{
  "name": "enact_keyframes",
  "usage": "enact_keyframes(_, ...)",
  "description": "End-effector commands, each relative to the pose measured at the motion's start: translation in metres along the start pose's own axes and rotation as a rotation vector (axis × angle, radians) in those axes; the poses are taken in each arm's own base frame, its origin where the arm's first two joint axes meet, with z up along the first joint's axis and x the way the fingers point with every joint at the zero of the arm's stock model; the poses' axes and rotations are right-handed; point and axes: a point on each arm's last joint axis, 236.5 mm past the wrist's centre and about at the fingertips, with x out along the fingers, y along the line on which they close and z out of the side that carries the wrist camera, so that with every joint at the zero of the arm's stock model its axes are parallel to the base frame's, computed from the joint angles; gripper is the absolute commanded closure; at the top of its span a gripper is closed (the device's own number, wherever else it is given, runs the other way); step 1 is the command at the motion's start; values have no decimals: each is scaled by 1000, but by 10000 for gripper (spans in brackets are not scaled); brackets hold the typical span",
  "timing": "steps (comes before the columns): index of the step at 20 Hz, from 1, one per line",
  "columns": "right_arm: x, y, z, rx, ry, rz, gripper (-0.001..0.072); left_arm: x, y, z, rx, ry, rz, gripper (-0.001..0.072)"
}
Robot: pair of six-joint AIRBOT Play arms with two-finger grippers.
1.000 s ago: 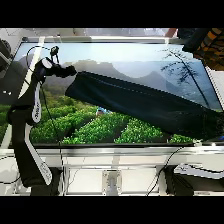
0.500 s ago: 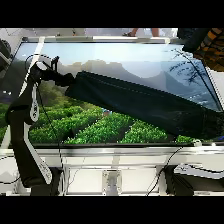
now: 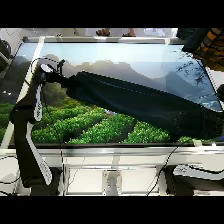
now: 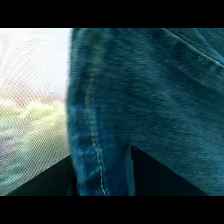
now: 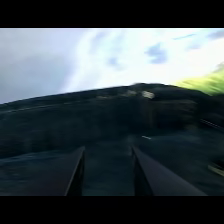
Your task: Fold the clothes and pants, and hang the long-sleeved shirts on hangers.
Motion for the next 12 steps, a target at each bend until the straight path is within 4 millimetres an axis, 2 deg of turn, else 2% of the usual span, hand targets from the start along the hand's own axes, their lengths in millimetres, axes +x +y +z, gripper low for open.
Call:
enact_keyframes(1, 7, 44, 6, -88, -32, 47, 377, 10, 2, -9, 6, 36, 11, 565)
enact_keyframes(2, 8, 57, 5, -111, -31, 60, 377, 10, 1, -11, 14, 46, 8, 673)
enact_keyframes(4, 11, 80, -1, -155, -18, 86, 377, 5, 1, -22, 9, 89, 0, 676)
enact_keyframes(6, 13, 105, -10, -204, 1, 114, 378, -12, 8, -38, -8, 158, 9, 677)
enact_keyframes(10, 16, 170, -38, -373, 41, 187, 377, -86, 58, -99, -69, 410, 230, 678)
enact_keyframes(12, 15, 204, -55, -477, 56, 228, 377, -124, 79, -118, -82, 443, 365, 678)
